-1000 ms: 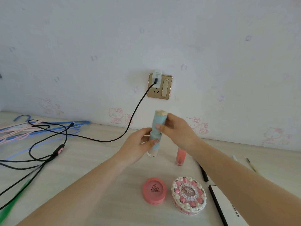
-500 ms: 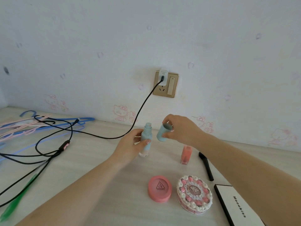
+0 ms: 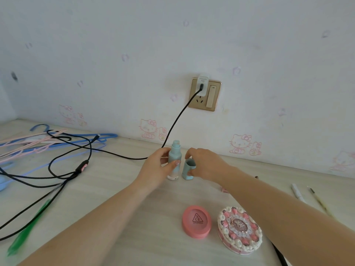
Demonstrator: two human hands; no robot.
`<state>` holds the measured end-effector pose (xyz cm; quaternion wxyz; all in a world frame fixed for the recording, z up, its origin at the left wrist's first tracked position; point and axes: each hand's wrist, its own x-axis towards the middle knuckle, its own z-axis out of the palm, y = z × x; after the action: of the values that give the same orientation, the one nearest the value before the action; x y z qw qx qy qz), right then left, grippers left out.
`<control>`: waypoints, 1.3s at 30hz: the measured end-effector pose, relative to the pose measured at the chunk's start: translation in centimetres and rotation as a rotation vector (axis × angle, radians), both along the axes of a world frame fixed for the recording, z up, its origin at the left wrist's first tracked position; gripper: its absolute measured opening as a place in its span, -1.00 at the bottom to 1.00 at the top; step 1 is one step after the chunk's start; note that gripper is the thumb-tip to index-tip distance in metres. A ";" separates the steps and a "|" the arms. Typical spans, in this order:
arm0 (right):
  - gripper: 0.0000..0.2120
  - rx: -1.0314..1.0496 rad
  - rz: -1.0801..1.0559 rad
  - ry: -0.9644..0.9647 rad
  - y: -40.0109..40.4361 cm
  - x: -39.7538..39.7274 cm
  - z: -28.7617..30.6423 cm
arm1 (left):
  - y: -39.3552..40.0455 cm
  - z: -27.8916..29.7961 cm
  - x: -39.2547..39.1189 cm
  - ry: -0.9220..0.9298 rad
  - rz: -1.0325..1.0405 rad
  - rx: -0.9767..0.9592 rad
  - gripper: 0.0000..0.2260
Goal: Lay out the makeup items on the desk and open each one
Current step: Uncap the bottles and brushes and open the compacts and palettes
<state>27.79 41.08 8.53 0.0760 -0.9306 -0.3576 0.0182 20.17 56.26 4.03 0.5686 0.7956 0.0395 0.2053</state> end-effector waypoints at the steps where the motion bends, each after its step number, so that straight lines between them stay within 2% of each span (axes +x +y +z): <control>1: -0.59 -0.002 0.000 0.001 0.0 0.0 -0.1 | 0.0 -0.1 0.0 0.002 0.000 -0.007 -0.74; 10: -0.40 0.012 -0.025 0.031 0.0 -0.5 0.1 | -0.5 -0.1 -0.4 0.033 0.004 -0.096 -0.60; 13: -0.34 0.067 -0.030 0.041 -0.7 -0.8 1.0 | 0.0 -0.1 -1.2 0.074 0.074 -0.136 -0.51; 15: -0.35 0.114 -0.025 0.027 -1.6 -0.9 1.9 | 0.2 -0.1 -2.1 0.055 0.137 -0.154 -0.54; 18: -0.39 0.181 -0.027 0.000 -3.4 -1.2 3.3 | 0.1 0.1 -3.8 -0.031 0.219 -0.222 -0.74; 22: -0.51 0.216 -0.053 -0.016 -6.3 -0.9 4.6 | -1.7 0.8 -5.1 -0.106 0.139 -0.330 -0.84; 26: -0.59 0.193 -0.097 0.003 -8.7 -0.3 4.8 | -4.3 1.4 -4.5 -0.053 -0.045 -0.279 -0.87; 31: -0.59 0.135 -0.137 0.093 -10.3 -0.1 3.7 | -7.8 1.3 -1.6 0.068 -0.189 -0.141 -0.79; 34: -0.61 0.144 -0.155 0.133 -10.6 0.0 3.1 | -9.7 0.7 0.3 0.152 -0.220 -0.076 -0.69; 37: -0.68 0.119 -0.137 0.099 -10.9 -0.2 2.8 | -10.8 0.2 1.7 0.195 -0.236 0.006 -0.52; 39: -0.71 0.093 -0.111 0.074 -11.1 -0.4 2.7 | -11.1 -0.1 2.1 0.201 -0.232 0.079 -0.49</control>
<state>27.39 30.01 11.19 0.1331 -0.9431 -0.3029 0.0317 22.25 45.15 3.94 0.5499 0.8331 -0.0041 0.0592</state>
